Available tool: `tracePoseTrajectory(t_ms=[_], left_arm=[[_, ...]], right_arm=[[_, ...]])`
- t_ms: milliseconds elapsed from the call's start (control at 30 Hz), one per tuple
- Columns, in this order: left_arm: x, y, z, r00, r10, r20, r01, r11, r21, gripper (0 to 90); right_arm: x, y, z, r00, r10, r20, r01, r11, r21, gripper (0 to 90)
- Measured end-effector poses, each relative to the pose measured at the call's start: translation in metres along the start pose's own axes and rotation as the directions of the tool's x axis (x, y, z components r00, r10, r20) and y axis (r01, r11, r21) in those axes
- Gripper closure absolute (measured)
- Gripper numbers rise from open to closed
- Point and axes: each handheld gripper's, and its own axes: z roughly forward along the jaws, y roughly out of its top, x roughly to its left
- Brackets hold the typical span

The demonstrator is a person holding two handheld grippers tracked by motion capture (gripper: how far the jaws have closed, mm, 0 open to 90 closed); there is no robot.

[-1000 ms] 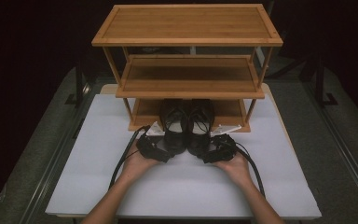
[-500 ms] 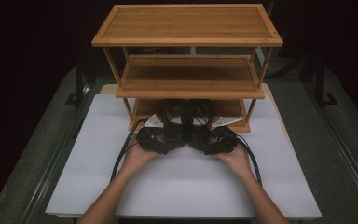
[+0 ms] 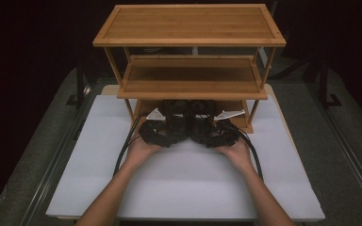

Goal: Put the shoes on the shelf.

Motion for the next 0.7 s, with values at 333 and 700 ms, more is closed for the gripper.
tracePoseTrajectory(t_ms=[333, 700], left_arm=[[0.010, 0.003, 0.009, 0.9999, -0.004, -0.010, 0.004, 1.0000, 0.006, 8.9], [0.021, 0.011, 0.018, 0.9996, -0.022, -0.016, 0.022, 0.9996, 0.018, 9.0]], right_arm=[[-0.006, 0.006, 0.008, 0.9999, 0.002, 0.011, -0.002, 1.000, 0.007, 9.8], [-0.016, 0.015, 0.015, 0.9993, 0.000, 0.038, 0.000, 1.000, 0.011, 9.7]])
